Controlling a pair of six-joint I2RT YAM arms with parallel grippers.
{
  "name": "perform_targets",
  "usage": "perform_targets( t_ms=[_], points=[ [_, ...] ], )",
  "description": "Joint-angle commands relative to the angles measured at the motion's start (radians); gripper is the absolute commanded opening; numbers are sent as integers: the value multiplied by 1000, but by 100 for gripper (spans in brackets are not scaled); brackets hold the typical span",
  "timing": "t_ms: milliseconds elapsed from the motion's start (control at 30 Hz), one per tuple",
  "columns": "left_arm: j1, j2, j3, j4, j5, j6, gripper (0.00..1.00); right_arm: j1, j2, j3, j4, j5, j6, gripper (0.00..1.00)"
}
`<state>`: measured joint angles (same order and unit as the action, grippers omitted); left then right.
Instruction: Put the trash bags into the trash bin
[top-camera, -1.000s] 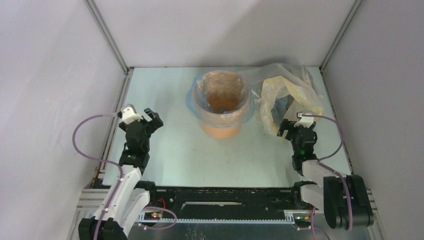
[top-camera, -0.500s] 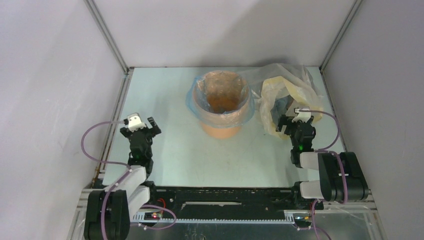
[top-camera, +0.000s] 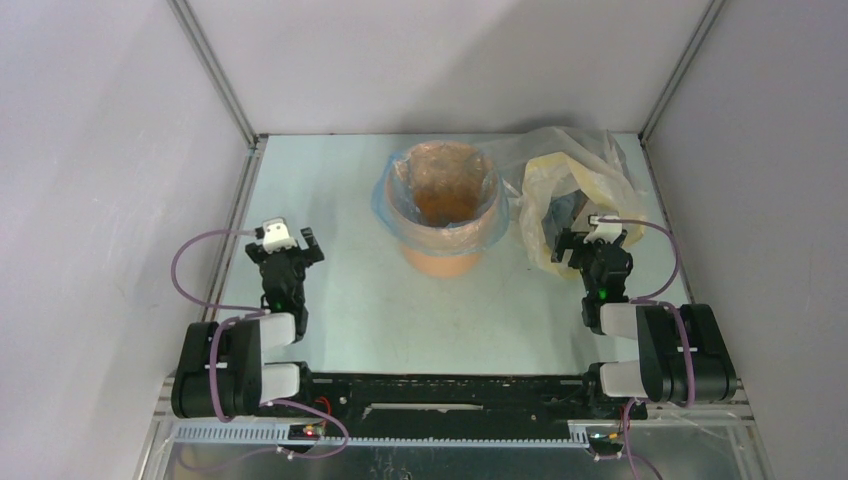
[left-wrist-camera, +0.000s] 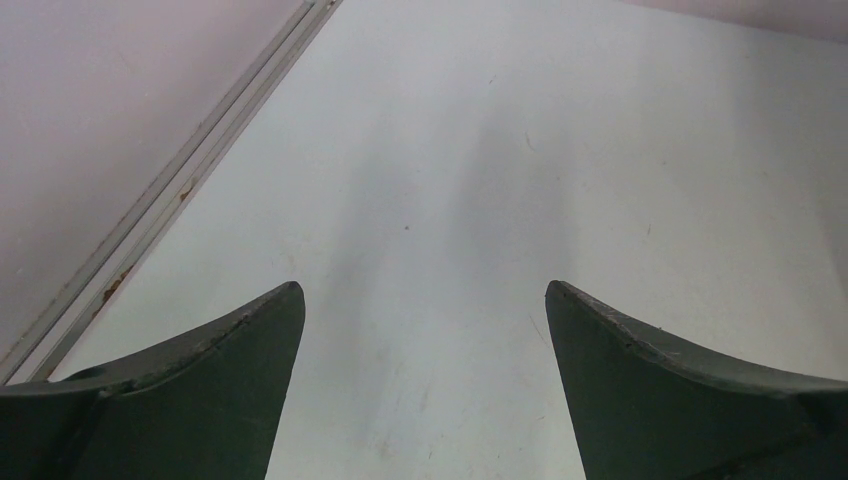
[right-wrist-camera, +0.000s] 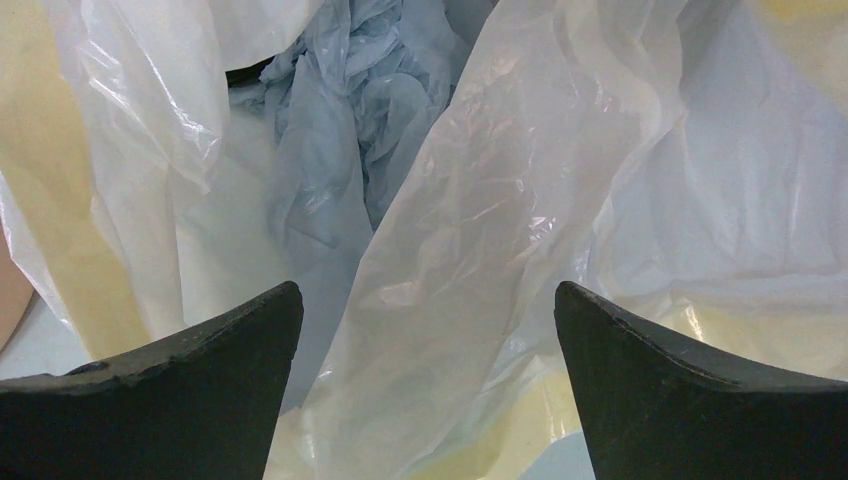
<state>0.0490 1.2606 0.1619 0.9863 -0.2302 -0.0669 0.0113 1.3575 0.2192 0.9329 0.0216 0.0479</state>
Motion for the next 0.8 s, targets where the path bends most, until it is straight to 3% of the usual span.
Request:
perform_targets(
  t_ms=[0, 767],
  points=[
    [10, -4, 30, 71, 23, 35, 100, -3, 0, 29, 45, -9, -7, 100],
    [5, -2, 34, 66, 38, 41, 100, -3, 0, 29, 44, -11, -6, 100]
  ],
)
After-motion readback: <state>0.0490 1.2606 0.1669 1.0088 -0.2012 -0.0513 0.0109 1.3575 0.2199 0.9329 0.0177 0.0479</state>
